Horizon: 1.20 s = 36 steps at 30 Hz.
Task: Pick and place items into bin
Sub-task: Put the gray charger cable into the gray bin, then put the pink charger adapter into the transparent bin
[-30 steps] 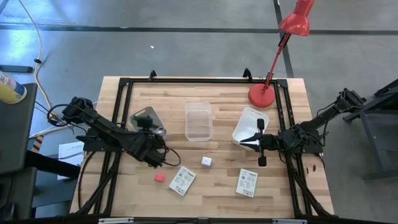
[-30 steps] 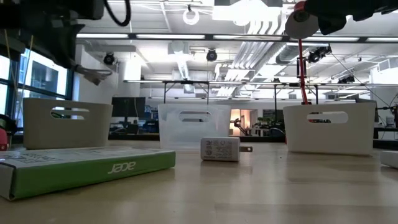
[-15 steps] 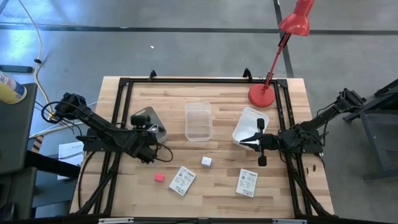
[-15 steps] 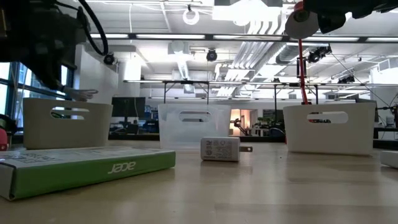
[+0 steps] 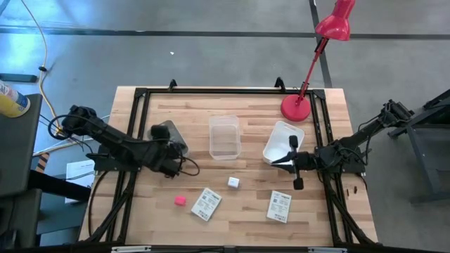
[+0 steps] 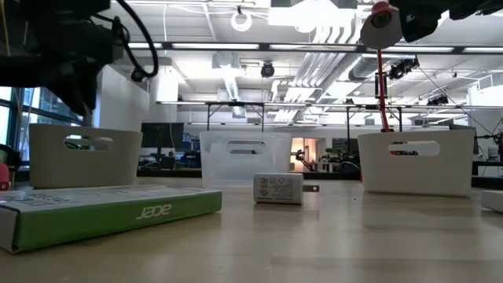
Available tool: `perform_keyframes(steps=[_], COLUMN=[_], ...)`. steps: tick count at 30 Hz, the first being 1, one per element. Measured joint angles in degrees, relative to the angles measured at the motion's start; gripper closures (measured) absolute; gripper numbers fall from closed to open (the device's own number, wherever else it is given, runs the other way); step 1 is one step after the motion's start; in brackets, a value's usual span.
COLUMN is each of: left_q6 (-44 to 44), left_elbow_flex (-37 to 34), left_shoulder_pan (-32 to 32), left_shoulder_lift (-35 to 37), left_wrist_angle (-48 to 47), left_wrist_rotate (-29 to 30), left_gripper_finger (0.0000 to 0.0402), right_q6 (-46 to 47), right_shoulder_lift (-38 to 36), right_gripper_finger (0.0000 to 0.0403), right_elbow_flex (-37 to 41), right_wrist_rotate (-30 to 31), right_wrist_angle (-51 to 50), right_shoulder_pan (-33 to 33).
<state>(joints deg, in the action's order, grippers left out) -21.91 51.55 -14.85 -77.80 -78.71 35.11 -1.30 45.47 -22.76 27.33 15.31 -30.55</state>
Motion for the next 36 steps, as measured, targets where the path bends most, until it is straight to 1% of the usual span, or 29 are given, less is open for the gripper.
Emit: perform_keyframes(steps=[5, 10, 15, 18, 20, 22, 24, 26, 31, 33, 36], left_q6=[3.6, 3.9, 3.9, 3.9, 3.9, 5.0, 6.6, 8.3, 13.2, 12.9, 10.2], left_elbow_flex=[0.0, 0.0, 0.3, 2.3, 4.4, 6.5, 7.9, 8.4, 8.5, 8.5, 8.5], left_shoulder_pan=[3.1, 3.6, 3.6, 3.6, 3.6, 3.2, 1.8, -0.9, -10.9, -14.9, -19.9], left_shoulder_lift=[0.0, 0.0, 0.0, 0.5, 0.7, 1.6, 2.2, 2.7, 2.7, 2.1, 1.3], left_wrist_angle=[0.8, 0.7, 0.3, -0.9, -1.0, -0.7, 1.3, 4.8, 15.5, 19.2, 23.2], left_wrist_rotate=[-0.5, -0.2, 3.7, 4.8, 3.9, 1.0, -2.1, -4.9, -12.6, -14.3, -15.8], left_gripper_finger=[0.0253, 0.0226, 0.0211, 0.0207, 0.0207, 0.0208, 0.0212, 0.0216, 0.0231, 0.0236, 0.0243], right_q6=[-0.7, -1.6, -1.6, -1.6, -1.0, -0.7, -0.5, -0.1, 2.5, 2.5, 2.4], right_shoulder_lift=[0.0, 0.0, 0.0, 0.0, 0.0, 0.6, 1.6, 3.1, 7.3, 8.8, 10.1], right_gripper_finger=[0.0388, 0.0386, 0.0385, 0.0387, 0.0388, 0.0388, 0.0387, 0.0385, 0.0385, 0.0386, 0.0386], right_elbow_flex=[0.0, 0.0, 0.0, 0.0, 0.0, 0.0, 0.0, 0.0, 0.0, 0.0, 0.0], right_wrist_rotate=[-0.7, -0.5, -1.1, -1.2, -1.3, -2.0, -3.0, -3.4, -4.5, -5.2, -6.3], right_wrist_angle=[0.0, 0.3, 0.4, 0.4, 0.4, 0.4, 0.0, 0.1, 0.0, 0.1, 0.5], right_shoulder_pan=[0.0, 1.1, 2.5, 3.1, 3.3, 3.6, 3.6, 3.6, 3.6, 3.6, 3.6])
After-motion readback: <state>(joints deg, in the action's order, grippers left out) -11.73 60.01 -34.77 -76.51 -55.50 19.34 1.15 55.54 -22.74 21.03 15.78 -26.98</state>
